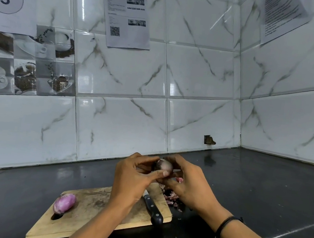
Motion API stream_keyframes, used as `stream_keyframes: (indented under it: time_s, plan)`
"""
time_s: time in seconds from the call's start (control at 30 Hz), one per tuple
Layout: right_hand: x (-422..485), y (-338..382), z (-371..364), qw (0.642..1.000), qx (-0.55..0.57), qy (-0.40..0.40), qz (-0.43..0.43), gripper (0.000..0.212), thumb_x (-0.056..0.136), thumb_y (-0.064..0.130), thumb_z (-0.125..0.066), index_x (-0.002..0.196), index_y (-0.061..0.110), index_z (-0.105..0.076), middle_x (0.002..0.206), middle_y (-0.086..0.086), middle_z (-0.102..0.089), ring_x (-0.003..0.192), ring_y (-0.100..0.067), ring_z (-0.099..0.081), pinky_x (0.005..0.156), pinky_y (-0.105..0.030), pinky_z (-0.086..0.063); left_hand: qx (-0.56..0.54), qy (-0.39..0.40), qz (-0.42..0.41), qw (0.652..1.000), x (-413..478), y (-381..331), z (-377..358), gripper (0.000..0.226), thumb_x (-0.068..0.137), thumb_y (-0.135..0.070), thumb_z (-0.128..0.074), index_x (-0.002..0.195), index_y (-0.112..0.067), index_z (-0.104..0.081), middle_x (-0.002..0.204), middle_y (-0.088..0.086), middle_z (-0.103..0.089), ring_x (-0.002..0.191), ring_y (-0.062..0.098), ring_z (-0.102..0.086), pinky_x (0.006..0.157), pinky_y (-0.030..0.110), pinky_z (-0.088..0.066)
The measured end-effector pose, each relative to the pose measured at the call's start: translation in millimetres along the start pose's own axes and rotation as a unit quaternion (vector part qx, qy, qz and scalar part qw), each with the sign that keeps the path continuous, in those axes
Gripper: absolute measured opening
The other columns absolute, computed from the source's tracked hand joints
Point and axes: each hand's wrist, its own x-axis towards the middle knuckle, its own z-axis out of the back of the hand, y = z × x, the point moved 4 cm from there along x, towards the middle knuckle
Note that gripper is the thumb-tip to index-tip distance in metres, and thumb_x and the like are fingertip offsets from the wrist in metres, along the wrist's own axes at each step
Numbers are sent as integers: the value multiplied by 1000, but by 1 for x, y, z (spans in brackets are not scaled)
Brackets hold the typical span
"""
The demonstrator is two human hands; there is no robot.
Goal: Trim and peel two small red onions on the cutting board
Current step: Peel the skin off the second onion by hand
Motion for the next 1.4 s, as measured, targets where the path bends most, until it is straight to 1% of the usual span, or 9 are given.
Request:
stream_keyframes:
  time_s: [0.1, 0.23, 0.43, 0.5, 0.73, 0.93, 1.13, 1.27, 1.4]
  plan:
    - [1, -7, -1, 999, 29, 7, -25, 51, 85, 25, -82, 132, 20, -63, 122, 9, -66, 110, -2, -65, 92, -16, -53, -1, 16, 9, 1000, 0, 4, -1, 48, 57, -29, -96, 102, -32, -77, 100, -13, -74, 93, 2, -72, 85, 24, -58]
    - [0, -11, -6, 973, 192, 57, -119, 55, 84, 17, -82, 134, 15, -59, 123, 1, -71, 111, -9, -69, 97, -30, -56, -15, 27, 26, 999, 2, 8, 0, 51, 56, -37, -95, 104, -35, -76, 106, -14, -73, 99, 4, -71, 94, 32, -57]
    - [6, -14, -8, 909, 372, 60, -178, 36, 83, 17, -77, 106, -9, -68, 106, -15, -74, 107, -26, -69, 102, -36, -52, -47, 37, 41, 997, 6, 8, 3, 53, 55, -36, -89, 106, -29, -76, 104, -11, -73, 98, 4, -71, 90, 24, -57]
    - [6, -15, -8, 893, 403, 48, -195, 29, 83, 23, -76, 93, -4, -74, 92, -15, -71, 95, -25, -67, 94, -36, -54, -53, 43, 44, 997, 6, 9, 4, 53, 56, -30, -89, 107, -23, -77, 101, -9, -75, 96, 6, -73, 87, 25, -58]
    - [6, -19, -9, 881, 402, 25, -247, 33, 100, 18, -56, 113, -10, -67, 104, -24, -73, 83, -20, -68, 77, -32, -53, -38, 68, 47, 996, 4, 8, 0, 57, 48, -36, -90, 103, -25, -78, 95, -9, -77, 90, 4, -73, 84, 23, -58]
    - [7, -21, -8, 876, 409, 10, -255, 39, 100, 20, -58, 117, -15, -62, 94, -23, -73, 78, -24, -71, 74, -30, -54, -22, 76, 45, 996, 2, 4, 1, 41, 61, -40, -84, 101, -31, -78, 95, -19, -77, 91, -4, -70, 79, 15, -53]
    - [7, -21, -7, 892, 378, -10, -247, 55, 94, 30, -70, 120, -16, -57, 98, -25, -74, 82, -28, -72, 78, -32, -56, 24, 34, -7, 999, 1, -5, 3, 17, 78, -25, -83, 94, -33, -80, 90, -15, -75, 84, -5, -69, 74, 9, -52]
    - [4, -19, -4, 919, 308, -22, -243, 55, 86, 44, -74, 110, -4, -62, 93, -21, -76, 72, -19, -68, 71, -30, -56, 73, 51, -36, 995, 0, -8, -1, 16, 84, -23, -80, 95, -34, -80, 87, -15, -74, 83, -5, -69, 78, 12, -54]
    - [1, -18, 1, 937, 255, -28, -236, 47, 85, 51, -74, 96, 7, -64, 73, -5, -75, 60, -10, -64, 48, -20, -47, 106, 74, -36, 991, -2, -7, -5, 15, 84, -26, -80, 98, -30, -81, 88, -16, -75, 83, -6, -69, 79, 14, -56]
